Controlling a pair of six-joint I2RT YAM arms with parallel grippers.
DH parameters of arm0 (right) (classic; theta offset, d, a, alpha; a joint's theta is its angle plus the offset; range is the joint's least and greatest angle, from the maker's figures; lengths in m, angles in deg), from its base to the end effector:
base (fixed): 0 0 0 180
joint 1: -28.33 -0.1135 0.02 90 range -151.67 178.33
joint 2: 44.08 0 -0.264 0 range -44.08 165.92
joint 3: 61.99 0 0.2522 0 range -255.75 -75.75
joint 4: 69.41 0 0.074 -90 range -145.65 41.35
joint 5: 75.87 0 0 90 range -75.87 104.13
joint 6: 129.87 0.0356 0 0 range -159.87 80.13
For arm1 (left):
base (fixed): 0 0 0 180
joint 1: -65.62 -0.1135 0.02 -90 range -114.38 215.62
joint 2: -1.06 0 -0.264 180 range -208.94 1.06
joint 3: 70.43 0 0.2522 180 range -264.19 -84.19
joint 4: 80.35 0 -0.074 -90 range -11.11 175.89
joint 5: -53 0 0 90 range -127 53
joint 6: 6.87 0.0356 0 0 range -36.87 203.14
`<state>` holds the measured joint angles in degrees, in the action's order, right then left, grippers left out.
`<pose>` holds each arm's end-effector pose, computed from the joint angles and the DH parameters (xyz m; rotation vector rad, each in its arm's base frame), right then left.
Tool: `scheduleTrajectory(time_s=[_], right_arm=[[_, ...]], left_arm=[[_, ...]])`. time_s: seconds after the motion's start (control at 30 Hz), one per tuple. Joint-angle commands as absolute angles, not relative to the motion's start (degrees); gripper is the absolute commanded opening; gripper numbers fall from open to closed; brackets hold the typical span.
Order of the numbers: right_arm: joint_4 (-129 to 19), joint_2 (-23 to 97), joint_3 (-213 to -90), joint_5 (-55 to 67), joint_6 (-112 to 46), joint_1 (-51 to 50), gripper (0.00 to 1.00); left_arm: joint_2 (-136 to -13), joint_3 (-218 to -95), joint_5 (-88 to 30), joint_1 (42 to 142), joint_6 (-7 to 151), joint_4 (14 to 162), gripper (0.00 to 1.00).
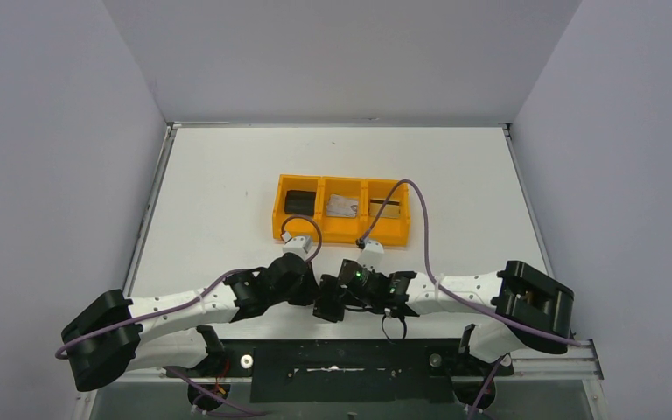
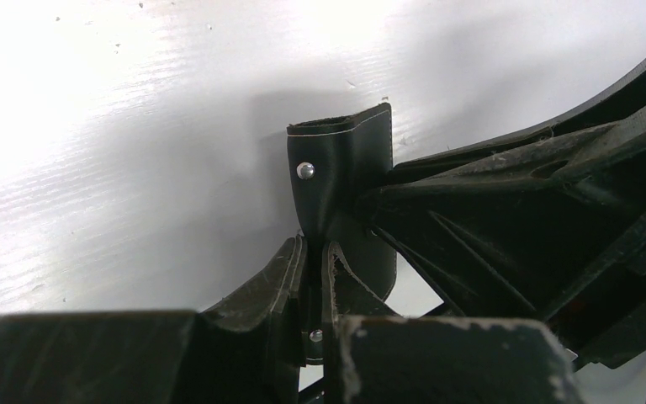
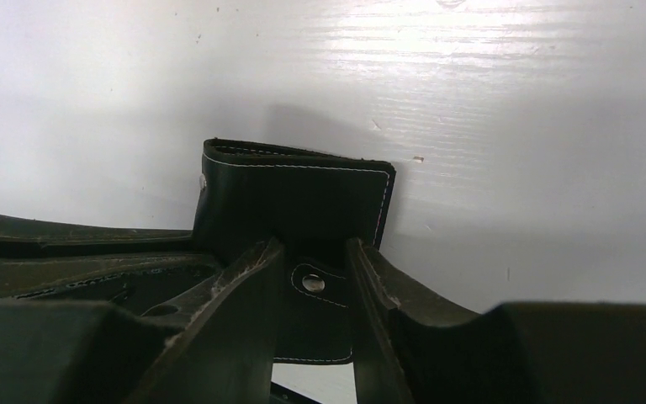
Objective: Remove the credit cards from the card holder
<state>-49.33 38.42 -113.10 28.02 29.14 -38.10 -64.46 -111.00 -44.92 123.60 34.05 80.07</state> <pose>0.1152 0.2426 0.1590 0.1678 2.5752 0.7148 0.1193 -0.1815 0.1708 0.1200 2.4647 -0.7297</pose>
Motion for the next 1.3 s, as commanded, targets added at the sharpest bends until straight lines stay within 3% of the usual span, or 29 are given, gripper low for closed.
scheduleTrajectory(time_s=[0.0, 0.27, 0.37, 0.5, 0.83, 1.27], right_arm=[[-47.99, 37.73, -112.78, 26.59, 27.14, -38.79, 0.32], [-49.07, 36.25, -111.80, 22.90, 25.24, -39.33, 0.46], [-47.79, 37.75, -112.73, 23.36, 25.34, -39.41, 0.47], [-40.79, 41.39, -116.92, 26.78, 25.97, -40.70, 0.39], [-39.86, 40.88, -115.82, 27.71, 25.34, -42.64, 0.00], [-54.68, 37.02, -106.60, 12.00, 13.52, -42.91, 0.00]], left_arm=[[-62.49, -112.23, -46.02, 123.54, 33.51, 83.72, 0.00], [-62.49, -112.38, -45.94, 123.54, 33.32, 84.65, 0.00], [-62.47, -112.48, -45.66, 123.55, 33.30, 84.84, 0.00], [-62.12, -112.58, -45.98, 123.60, 33.30, 84.31, 0.00], [-60.60, -112.10, -48.80, 123.54, 32.04, 81.68, 0.00], [-58.75, -111.39, -53.61, 123.54, 28.82, 78.72, 0.00]])
